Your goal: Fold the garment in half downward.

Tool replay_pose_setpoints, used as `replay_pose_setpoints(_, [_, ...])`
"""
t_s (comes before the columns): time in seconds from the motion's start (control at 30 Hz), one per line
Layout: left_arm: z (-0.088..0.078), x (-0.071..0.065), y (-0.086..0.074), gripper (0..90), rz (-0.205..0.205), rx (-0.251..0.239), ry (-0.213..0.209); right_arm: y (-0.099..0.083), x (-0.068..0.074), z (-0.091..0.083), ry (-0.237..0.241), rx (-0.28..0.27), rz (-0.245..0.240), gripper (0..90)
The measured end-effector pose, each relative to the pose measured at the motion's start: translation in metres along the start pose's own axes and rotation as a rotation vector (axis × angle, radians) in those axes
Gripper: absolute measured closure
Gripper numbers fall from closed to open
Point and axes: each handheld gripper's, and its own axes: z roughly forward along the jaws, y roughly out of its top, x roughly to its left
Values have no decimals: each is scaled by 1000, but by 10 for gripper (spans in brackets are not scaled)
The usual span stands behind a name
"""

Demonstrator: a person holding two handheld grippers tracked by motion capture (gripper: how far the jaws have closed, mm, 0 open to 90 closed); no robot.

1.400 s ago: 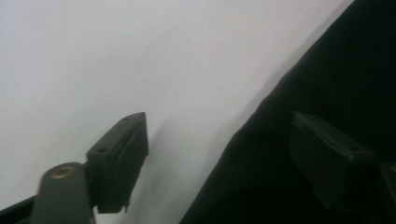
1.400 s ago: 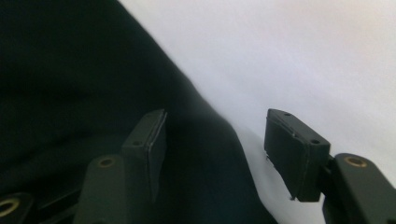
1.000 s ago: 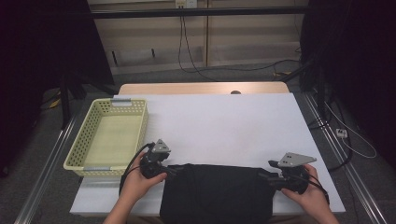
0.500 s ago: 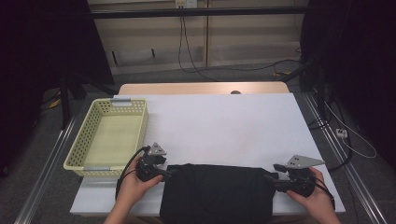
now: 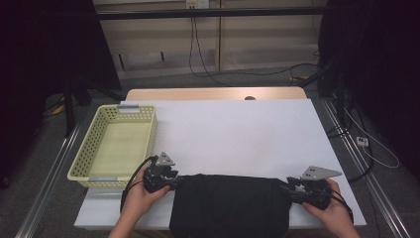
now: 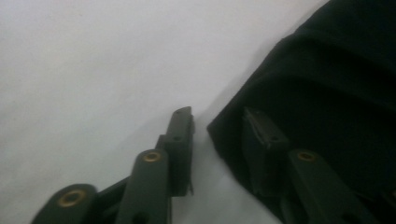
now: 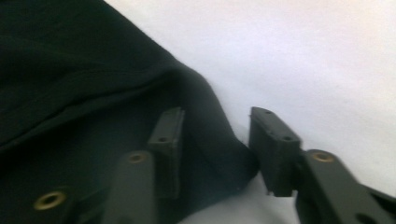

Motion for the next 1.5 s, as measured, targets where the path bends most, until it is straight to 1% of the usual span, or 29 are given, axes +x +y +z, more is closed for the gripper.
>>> replay_pose_setpoints(0.1, [0,-2,1,729,-26,6,-14,1,1,0,21,5,1,702])
replay_pose_setpoints(0.13, [0,-2,1,744,-26,11,-19,1,2,0,29,5,-3,732])
replay_pose_setpoints(0.23, [0,-3,2,833,-47,15,-42,1,2,0,69,11,5,837])
replay_pose_setpoints(0.3, [-1,-3,3,866,-51,26,-47,1,2,0,80,9,21,846])
replay_pose_setpoints(0.33, [-2,-3,3,872,-57,33,-47,1,0,0,87,8,40,851])
replay_pose_setpoints(0.37, [-4,-2,4,874,-66,28,-46,0,-1,0,87,4,59,854])
replay_pose_setpoints(0.43, [-10,1,6,877,-85,9,-46,1,-5,-3,52,-2,45,861])
replay_pose_setpoints(0.5, [-16,3,7,878,-100,-14,-39,3,-10,-9,47,-42,70,866])
replay_pose_setpoints(0.53, [-18,4,8,878,-102,-21,-35,3,-12,-11,44,-54,74,868])
replay_pose_setpoints(0.57, [-20,5,9,879,-111,-28,-33,4,-13,-13,41,-58,72,870])
replay_pose_setpoints(0.63, [-22,6,10,881,-106,-30,-11,6,-15,-14,14,-59,58,873])
replay_pose_setpoints(0.7, [-25,9,13,882,-121,-39,-9,10,-16,-14,-4,-68,42,874])
replay_pose_setpoints(0.77, [-29,11,17,883,-124,-59,13,15,-18,-13,-27,-82,41,876])
replay_pose_setpoints(0.8, [-31,12,20,884,-126,-77,15,18,-21,-13,-40,-86,37,876])
replay_pose_setpoints(0.87, [-36,16,25,884,-127,-105,25,23,-28,-14,-49,-98,59,877])
replay_pose_setpoints(0.9, [-38,18,28,884,-138,-118,27,26,-31,-15,-53,-104,59,877])
replay_pose_setpoints(0.93, [-39,21,31,884,-139,-121,27,29,-35,-16,-55,-113,63,877])
replay_pose_setpoints(1.03, [-39,29,40,884,-145,-130,33,40,-45,-19,-71,-129,65,877])
replay_pose_setpoints(1.07, [-38,31,43,884,-145,-136,40,45,-48,-19,-67,-132,64,877])
replay_pose_setpoints(1.13, [-35,36,49,883,-149,-142,46,55,-54,-19,-80,-133,62,877])
replay_pose_setpoints(1.2, [-33,42,56,883,-161,-154,46,64,-60,-18,-93,-128,52,877])
replay_pose_setpoints(1.23, [-33,44,59,883,-175,-153,42,68,-63,-16,-105,-128,51,877])
replay_pose_setpoints(1.27, [-33,47,64,883,-178,-160,35,71,-66,-14,-104,-127,59,877])
replay_pose_setpoints(1.3, [-33,48,68,883,-175,-158,47,74,-69,-12,-107,-131,64,877])
replay_pose_setpoints(1.33, [-32,49,72,883,-181,-163,42,76,-72,-10,-112,-131,68,877])
replay_pose_setpoints(1.37, [-30,51,76,883,-198,-163,21,78,-75,-7,-110,-128,71,876])
replay_pose_setpoints(1.4, [-29,51,79,883,-199,-159,19,78,-77,-4,-105,-125,84,876])
replay_pose_setpoints(1.47, [-25,50,86,883,-178,-139,33,78,-81,2,-104,-127,100,876])
replay_pose_setpoints(1.5, [-25,50,86,882,-178,-139,33,77,-83,4,-107,-125,107,876])
